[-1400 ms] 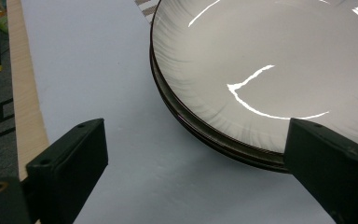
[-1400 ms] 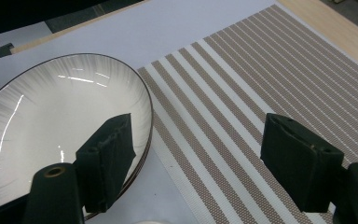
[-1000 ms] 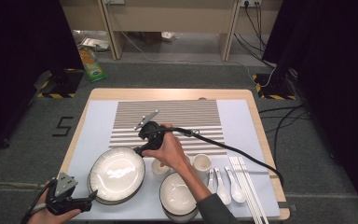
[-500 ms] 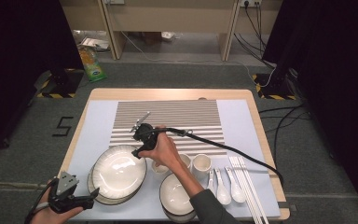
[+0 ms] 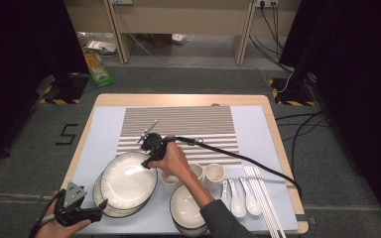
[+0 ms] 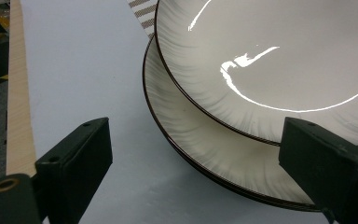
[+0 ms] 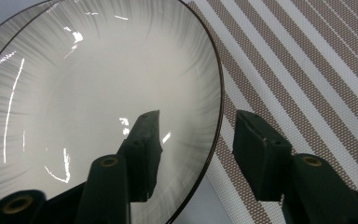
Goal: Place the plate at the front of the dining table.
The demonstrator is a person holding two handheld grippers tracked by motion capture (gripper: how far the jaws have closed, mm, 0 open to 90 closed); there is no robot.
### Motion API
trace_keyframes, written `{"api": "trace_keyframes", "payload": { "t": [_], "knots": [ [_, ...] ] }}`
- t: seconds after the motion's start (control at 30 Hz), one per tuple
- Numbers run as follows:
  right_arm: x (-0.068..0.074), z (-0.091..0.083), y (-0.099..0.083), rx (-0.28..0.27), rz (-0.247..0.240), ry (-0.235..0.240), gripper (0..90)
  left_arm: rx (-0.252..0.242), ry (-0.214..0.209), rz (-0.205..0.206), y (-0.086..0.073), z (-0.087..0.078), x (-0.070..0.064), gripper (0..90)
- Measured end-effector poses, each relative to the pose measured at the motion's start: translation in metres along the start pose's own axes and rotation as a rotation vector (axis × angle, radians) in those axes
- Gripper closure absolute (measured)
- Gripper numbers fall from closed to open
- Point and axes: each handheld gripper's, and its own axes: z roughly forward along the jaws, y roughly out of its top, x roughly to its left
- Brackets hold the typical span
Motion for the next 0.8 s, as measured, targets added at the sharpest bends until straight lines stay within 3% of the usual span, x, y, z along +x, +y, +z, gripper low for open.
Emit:
{"api": "trace_keyframes", "payload": {
  "t": [0.13,0.33,0.43,0.57,0.8],
  "knots": [
    [0.001,0.005,-0.001,0.022,0.006,0.043,57.3,0.004,0.000,0.004,0.000,0.000,0.000,8.8],
    [0.000,0.004,-0.002,0.030,-0.008,0.037,61.0,0.007,-0.001,0.001,0.000,0.000,0.000,9.5],
    [0.002,-0.001,-0.002,0.000,-0.009,0.040,62.2,0.014,0.017,0.015,-0.001,0.002,-0.003,9.6],
    [0.001,-0.011,0.001,-0.075,0.024,0.104,64.3,0.036,0.009,0.038,-0.002,0.006,-0.007,11.8],
    [0.004,-0.007,0.001,-0.091,0.046,0.146,64.9,0.041,0.013,0.046,-0.003,0.010,-0.009,12.9]
  ]
}}
